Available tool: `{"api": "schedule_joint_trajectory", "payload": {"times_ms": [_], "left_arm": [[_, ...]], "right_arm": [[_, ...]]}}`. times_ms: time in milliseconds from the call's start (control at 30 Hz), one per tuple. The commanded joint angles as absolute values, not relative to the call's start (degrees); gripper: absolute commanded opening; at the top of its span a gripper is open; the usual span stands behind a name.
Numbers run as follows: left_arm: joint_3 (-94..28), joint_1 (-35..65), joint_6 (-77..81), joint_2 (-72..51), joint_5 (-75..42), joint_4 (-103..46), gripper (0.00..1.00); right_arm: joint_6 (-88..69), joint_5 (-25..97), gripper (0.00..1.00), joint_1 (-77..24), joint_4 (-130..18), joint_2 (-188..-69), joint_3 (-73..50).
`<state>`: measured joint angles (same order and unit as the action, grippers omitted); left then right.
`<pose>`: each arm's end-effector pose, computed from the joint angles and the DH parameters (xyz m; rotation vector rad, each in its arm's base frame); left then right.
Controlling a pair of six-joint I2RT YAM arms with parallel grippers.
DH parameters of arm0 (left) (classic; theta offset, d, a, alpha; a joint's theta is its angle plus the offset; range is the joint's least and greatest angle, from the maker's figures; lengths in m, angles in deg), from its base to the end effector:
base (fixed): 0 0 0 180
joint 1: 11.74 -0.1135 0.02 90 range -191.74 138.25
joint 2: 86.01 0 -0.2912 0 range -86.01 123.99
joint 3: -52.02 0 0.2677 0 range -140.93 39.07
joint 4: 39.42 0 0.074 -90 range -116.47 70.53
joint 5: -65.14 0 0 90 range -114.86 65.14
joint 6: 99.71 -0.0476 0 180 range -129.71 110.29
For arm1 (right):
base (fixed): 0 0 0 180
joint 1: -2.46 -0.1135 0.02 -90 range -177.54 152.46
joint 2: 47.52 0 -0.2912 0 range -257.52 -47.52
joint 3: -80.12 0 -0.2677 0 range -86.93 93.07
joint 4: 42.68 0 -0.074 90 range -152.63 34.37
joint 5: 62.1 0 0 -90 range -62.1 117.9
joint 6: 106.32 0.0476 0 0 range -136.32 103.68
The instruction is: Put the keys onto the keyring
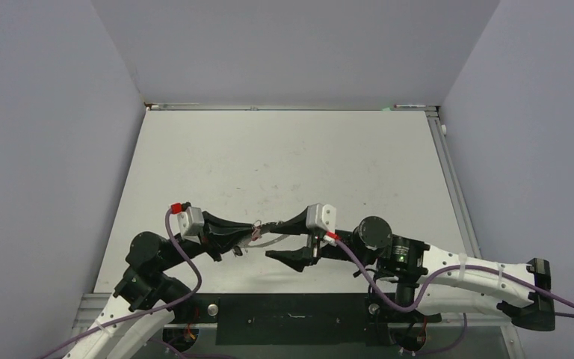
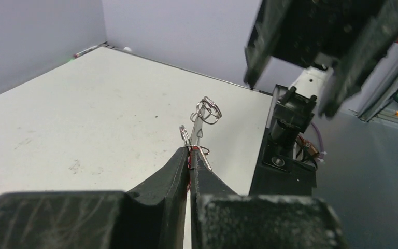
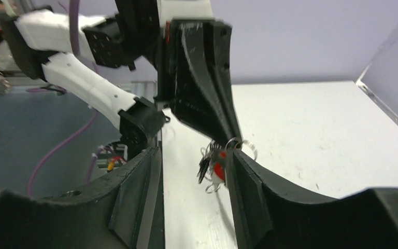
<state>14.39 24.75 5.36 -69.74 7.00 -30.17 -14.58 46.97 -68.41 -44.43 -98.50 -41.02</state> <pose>0.0668 -0.0807 0.3166 0.7471 1.2857 -1.1149 0.0575 0.2131 0.3891 -1.1370 1.1308 1.2522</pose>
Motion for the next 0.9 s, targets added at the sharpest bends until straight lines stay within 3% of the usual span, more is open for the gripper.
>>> {"api": "schedule_joint_trajectory", "payload": {"times_ms": [0, 100, 267, 867], "left_arm": [[11.0, 23.8, 8.5, -68.8, -0.7, -30.7, 0.0], [11.4, 23.4, 10.3, -68.6, -5.8, -30.2, 0.0], [11.7, 22.0, 10.6, -67.5, -3.5, -30.8, 0.0], [12.6, 18.9, 11.0, -68.0, -1.7, -30.8, 0.0]], "right_arm": [[-19.0, 28.7, 0.49, -73.3, -42.5, -99.8, -44.9], [-19.7, 20.4, 0.49, -75.5, -38.1, -101.2, -47.5], [-21.7, 12.5, 0.5, -77.9, -31.8, -106.1, -49.4], [-21.0, 2.9, 0.49, -82.3, -14.5, -114.7, -55.7]]}}
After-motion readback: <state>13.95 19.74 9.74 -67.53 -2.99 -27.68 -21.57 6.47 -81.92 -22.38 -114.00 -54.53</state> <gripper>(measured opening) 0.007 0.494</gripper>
